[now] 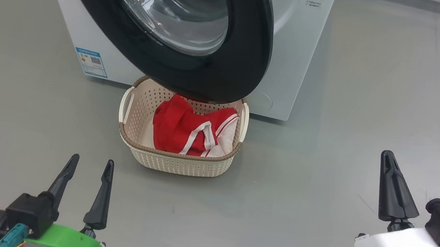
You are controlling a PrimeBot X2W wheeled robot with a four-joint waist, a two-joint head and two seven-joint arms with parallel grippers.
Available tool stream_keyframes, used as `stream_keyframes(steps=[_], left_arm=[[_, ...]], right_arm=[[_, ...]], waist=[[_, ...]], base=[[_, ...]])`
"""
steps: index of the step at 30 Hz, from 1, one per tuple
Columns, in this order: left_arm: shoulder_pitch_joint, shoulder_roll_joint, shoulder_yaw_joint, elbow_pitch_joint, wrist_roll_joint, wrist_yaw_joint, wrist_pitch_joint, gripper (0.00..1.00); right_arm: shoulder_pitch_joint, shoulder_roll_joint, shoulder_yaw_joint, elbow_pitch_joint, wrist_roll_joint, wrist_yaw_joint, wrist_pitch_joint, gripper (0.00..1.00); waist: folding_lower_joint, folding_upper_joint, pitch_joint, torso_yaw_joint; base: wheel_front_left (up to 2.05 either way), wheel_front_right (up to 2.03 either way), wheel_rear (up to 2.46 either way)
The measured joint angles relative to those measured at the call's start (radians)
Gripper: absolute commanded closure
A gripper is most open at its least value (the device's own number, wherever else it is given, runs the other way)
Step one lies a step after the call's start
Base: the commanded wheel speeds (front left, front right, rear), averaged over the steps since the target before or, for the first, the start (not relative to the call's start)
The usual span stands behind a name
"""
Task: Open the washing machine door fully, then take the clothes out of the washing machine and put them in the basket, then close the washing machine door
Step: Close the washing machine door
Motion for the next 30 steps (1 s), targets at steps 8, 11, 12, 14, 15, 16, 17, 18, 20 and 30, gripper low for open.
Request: stream_keyframes(steps=[8, 11, 12, 14, 15, 16, 17, 18, 20, 30], left_arm=[[-0.033, -0.030, -0.022, -0.016, 0.023, -0.009, 0.000, 0.00], [-0.049, -0.037, -0.029, -0.019, 0.030, -0.017, 0.000, 0.00], [-0.055, -0.042, -0.031, -0.019, 0.031, -0.017, 0.000, 0.00], [-0.065, -0.054, -0.038, -0.022, 0.036, -0.017, 0.000, 0.00], [-0.069, -0.058, -0.042, -0.024, 0.039, -0.018, 0.000, 0.00], [-0.075, -0.061, -0.049, -0.024, 0.039, -0.018, 0.000, 0.00], [-0.081, -0.063, -0.054, -0.025, 0.041, -0.018, 0.000, 0.00], [-0.087, -0.067, -0.058, -0.026, 0.044, -0.020, 0.000, 0.00], [-0.098, -0.076, -0.063, -0.029, 0.044, -0.026, 0.000, 0.00], [-0.136, -0.108, -0.085, -0.048, 0.046, -0.034, 0.000, 0.00]], right_arm=[[-0.093, -0.079, 0.149, -0.035, -0.016, 0.000, 0.000, 1.00], [-0.143, -0.110, 0.201, -0.048, -0.028, 0.000, 0.001, 1.00], [-0.159, -0.119, 0.215, -0.051, -0.028, 0.000, 0.002, 1.00], [-0.191, -0.135, 0.241, -0.058, -0.028, 0.000, 0.011, 1.00], [-0.207, -0.142, 0.253, -0.058, -0.029, 0.000, 0.012, 1.00], [-0.222, -0.151, 0.264, -0.059, -0.029, 0.000, 0.014, 1.00], [-0.236, -0.160, 0.272, -0.061, -0.029, 0.000, 0.021, 1.00], [-0.251, -0.169, 0.282, -0.061, -0.031, 0.000, 0.021, 1.00], [-0.281, -0.188, 0.300, -0.063, -0.041, 0.000, 0.031, 1.00], [-0.407, -0.239, 0.321, -0.064, -0.039, 0.000, 0.056, 1.00]], waist=[[0.0000, 0.0000, 0.055, 0.042], [0.0000, 0.0000, 0.077, 0.056], [0.0000, 0.0000, 0.085, 0.061], [0.0000, 0.0000, 0.102, 0.071], [0.0000, 0.0000, 0.111, 0.076], [0.0000, 0.0000, 0.121, 0.082], [0.0000, 0.0000, 0.130, 0.088], [0.0000, 0.0000, 0.139, 0.094], [0.0000, 0.0000, 0.158, 0.107], [0.0000, 0.0000, 0.252, 0.183]], base=[[0.00, 0.00, 0.00], [0.00, 0.00, 0.00], [0.00, 0.00, 0.00], [0.00, 0.00, 0.00], [0.00, 0.00, 0.00], [0.00, 0.00, 0.00], [0.00, 0.00, 0.00], [0.00, 0.00, 0.00], [0.00, 0.00, 0.00], [0.00, 0.00, 0.00]])
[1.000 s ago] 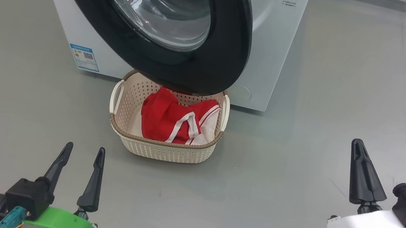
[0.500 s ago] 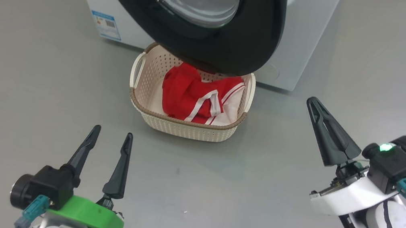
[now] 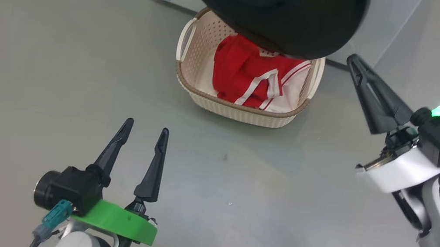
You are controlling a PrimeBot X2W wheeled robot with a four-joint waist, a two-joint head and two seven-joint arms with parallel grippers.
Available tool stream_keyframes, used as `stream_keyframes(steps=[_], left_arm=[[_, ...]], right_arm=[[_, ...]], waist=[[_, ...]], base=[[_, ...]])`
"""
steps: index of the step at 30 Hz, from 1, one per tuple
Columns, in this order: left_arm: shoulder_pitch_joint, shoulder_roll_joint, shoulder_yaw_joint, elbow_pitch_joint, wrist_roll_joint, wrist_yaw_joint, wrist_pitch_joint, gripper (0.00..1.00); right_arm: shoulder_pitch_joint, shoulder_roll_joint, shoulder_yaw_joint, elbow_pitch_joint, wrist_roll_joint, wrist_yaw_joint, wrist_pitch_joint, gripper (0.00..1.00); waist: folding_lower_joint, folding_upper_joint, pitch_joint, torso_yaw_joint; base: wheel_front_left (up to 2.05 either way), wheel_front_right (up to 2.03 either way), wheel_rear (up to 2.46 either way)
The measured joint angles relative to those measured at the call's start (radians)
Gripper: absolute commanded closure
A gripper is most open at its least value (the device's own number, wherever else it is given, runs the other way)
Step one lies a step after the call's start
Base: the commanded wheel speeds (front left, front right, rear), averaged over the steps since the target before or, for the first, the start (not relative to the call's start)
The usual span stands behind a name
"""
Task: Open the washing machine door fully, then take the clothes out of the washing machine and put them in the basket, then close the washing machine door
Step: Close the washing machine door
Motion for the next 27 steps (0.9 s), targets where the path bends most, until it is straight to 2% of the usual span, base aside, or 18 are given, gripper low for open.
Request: stream_keyframes(steps=[16, 27], left_arm=[[-0.069, -0.019, -0.022, -0.004, 0.005, -0.009, 0.000, 0.00], [-0.097, -0.023, -0.043, -0.025, -0.043, -0.009, 0.000, 0.00]], right_arm=[[-0.190, -0.065, -0.003, 0.037, 0.052, 0.000, 0.037, 1.00], [-0.275, -0.099, -0.041, 0.089, 0.096, 0.003, 0.055, 1.00]], waist=[[0.0000, 0.0000, 0.148, 0.097], [0.0000, 0.0000, 0.218, 0.144]], base=[[0.00, 0.00, 0.00], [0.00, 0.00, 0.00]])
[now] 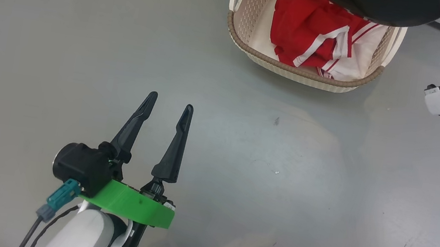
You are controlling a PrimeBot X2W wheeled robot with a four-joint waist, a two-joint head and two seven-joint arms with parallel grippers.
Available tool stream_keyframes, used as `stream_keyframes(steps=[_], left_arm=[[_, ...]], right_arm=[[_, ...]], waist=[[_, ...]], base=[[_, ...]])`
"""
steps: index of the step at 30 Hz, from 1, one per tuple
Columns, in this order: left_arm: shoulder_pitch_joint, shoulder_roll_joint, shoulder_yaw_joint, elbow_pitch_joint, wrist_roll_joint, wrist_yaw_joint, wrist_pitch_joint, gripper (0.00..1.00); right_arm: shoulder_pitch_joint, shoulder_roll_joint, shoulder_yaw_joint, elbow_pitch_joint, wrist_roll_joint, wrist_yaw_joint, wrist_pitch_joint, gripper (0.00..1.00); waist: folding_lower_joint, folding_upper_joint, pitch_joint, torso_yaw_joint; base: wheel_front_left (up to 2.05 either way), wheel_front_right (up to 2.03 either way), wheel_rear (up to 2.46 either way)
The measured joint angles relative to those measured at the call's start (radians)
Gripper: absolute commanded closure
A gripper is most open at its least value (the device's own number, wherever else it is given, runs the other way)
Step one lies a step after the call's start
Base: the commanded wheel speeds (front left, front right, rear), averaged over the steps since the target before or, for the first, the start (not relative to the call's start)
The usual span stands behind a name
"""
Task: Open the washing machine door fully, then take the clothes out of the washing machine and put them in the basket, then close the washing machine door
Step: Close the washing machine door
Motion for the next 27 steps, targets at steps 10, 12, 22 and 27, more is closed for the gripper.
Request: stream_keyframes(steps=[10, 12, 22, 27], left_arm=[[-0.019, -0.001, -0.030, -0.029, -0.044, 0.017, 0.000, 0.00], [-0.027, -0.002, -0.036, -0.040, -0.054, 0.018, 0.000, 0.00], [-0.046, -0.005, -0.065, -0.079, -0.106, 0.036, 0.000, 0.00], [-0.046, -0.006, -0.089, -0.083, -0.121, 0.037, 0.000, 0.00]], right_arm=[[-0.076, -0.037, -0.018, 0.031, 0.009, 0.005, 0.015, 1.00], [-0.097, -0.048, -0.029, 0.039, 0.010, 0.006, 0.024, 1.00], [-0.211, -0.094, -0.064, 0.061, 0.040, 0.006, 0.061, 1.00], [-0.281, -0.130, -0.053, 0.066, 0.039, 0.006, 0.089, 1.00]], waist=[[0.0000, 0.0000, 0.049, 0.032], [0.0000, 0.0000, 0.060, 0.038], [0.0001, 0.0000, 0.113, 0.064], [0.0000, 0.0000, 0.142, 0.079]], base=[[0.00, 0.00, 0.00], [0.00, 0.00, 0.00], [0.00, 0.00, 0.00], [0.00, 0.00, 0.00]])
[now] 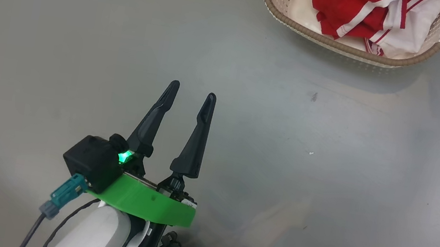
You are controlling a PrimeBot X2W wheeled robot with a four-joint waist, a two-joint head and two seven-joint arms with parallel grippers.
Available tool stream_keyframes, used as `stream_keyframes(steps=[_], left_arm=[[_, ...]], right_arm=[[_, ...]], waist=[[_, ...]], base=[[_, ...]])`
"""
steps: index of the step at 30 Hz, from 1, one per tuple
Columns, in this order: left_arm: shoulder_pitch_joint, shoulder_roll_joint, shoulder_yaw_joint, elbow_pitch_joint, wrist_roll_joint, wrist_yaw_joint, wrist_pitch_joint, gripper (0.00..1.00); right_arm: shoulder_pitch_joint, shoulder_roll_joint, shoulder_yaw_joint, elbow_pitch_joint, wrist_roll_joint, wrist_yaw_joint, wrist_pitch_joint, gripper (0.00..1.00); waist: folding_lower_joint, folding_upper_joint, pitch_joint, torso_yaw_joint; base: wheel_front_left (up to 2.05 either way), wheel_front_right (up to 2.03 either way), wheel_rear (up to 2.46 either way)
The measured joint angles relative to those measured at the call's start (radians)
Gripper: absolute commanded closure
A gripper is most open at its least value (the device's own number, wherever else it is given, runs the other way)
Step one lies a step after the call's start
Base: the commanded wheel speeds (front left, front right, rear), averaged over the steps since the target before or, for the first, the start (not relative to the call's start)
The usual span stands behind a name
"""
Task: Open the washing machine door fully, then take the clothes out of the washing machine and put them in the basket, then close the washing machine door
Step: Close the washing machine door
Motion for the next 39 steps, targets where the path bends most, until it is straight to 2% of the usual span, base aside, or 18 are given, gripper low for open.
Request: stream_keyframes(steps=[11, 25, 31, 39], left_arm=[[-0.009, -0.003, -0.008, -0.035, -0.032, 0.012, 0.000, 0.00], [-0.010, -0.005, -0.008, -0.046, -0.032, 0.021, 0.000, 0.00], [-0.012, -0.005, -0.015, -0.058, -0.032, 0.024, 0.000, 0.00], [-0.012, -0.005, -0.025, -0.059, -0.032, 0.025, 0.000, 0.00]], right_arm=[[-0.136, -0.036, 0.008, 0.065, -0.030, 0.000, 0.038, 1.00], [-0.250, -0.063, 0.050, 0.139, -0.048, 0.000, 0.067, 1.00], [-0.294, -0.067, 0.087, 0.157, -0.052, 0.000, 0.084, 1.00], [-0.328, -0.053, 0.086, 0.196, -0.051, 0.012, 0.082, 1.00]], waist=[[0.0000, 0.0000, 0.045, 0.038], [0.0000, 0.0000, 0.064, 0.046], [0.0000, 0.0000, 0.072, 0.046], [0.0000, 0.0000, 0.080, 0.047]], base=[[0.00, 0.00, 0.00], [0.00, 0.00, 0.00], [0.00, 0.00, 0.00], [0.00, 0.00, 0.00]])
